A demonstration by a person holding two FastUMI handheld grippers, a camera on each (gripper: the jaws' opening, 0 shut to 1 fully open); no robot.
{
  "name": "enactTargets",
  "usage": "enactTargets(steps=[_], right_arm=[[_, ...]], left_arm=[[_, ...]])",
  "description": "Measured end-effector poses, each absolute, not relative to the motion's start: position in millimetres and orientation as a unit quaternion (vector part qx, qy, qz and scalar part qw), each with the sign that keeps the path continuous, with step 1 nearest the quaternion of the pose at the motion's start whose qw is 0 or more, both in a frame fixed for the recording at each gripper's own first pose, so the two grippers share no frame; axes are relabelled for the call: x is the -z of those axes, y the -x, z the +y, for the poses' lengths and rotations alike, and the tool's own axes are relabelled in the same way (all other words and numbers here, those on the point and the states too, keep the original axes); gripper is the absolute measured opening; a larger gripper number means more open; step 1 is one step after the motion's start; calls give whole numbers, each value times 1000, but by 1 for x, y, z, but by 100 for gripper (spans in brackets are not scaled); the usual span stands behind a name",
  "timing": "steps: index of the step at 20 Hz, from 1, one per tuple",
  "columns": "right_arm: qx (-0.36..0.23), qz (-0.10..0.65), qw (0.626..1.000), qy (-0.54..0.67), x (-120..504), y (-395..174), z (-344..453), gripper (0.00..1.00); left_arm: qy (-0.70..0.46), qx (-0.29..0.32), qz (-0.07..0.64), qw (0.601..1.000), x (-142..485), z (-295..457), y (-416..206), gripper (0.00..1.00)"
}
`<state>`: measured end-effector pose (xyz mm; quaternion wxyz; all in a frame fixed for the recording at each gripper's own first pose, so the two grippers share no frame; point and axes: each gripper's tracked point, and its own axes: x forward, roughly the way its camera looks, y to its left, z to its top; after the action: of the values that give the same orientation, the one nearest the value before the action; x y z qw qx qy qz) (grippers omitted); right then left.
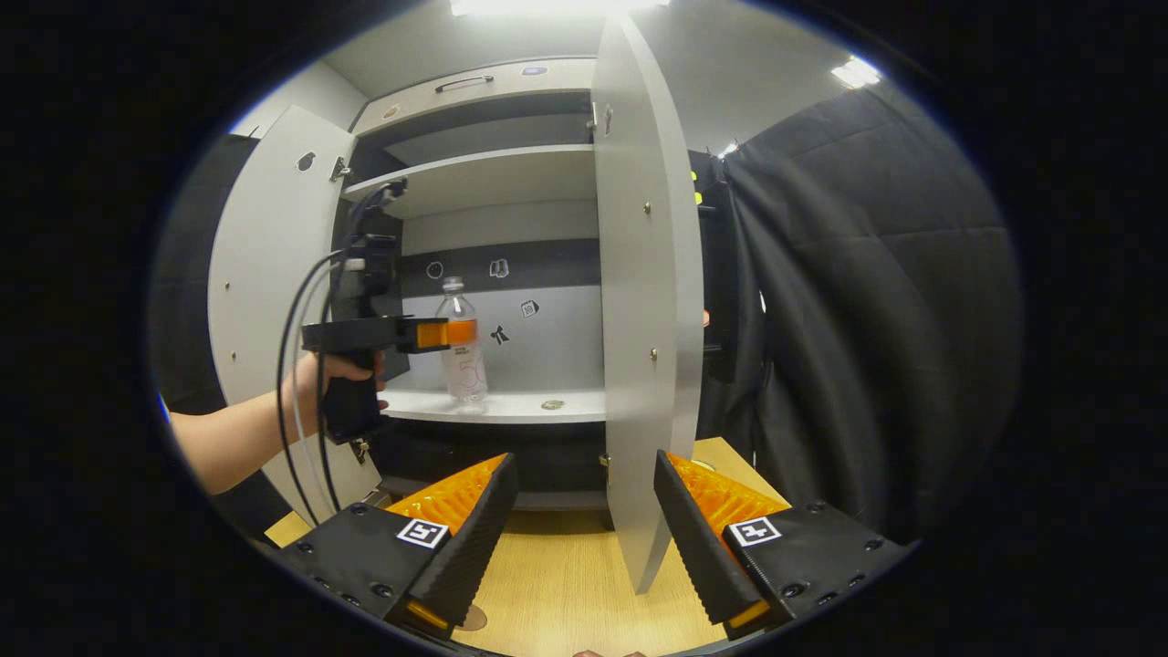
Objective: Grasp the bottle in the cabinet with the left hand and place it on the coaster, then close the right door with the right hand and the left door with the left hand.
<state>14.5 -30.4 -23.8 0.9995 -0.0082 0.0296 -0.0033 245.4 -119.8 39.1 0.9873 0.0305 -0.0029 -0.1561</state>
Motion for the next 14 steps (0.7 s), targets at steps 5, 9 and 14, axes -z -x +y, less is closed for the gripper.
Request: enactTargets(steps=[5, 9, 14], right_arm=[[7, 26, 1000, 6, 29, -9, -26, 96], [4, 17, 1000, 16, 29, -5, -21, 96], [-1, 11, 1000, 25, 28, -2, -18, 92]], left_arm=[[-15, 172, -9, 985, -42, -111, -190, 76], [-2, 169, -19, 985, -34, -95, -149, 76], [-13, 172, -24, 985, -2, -83, -105, 68]])
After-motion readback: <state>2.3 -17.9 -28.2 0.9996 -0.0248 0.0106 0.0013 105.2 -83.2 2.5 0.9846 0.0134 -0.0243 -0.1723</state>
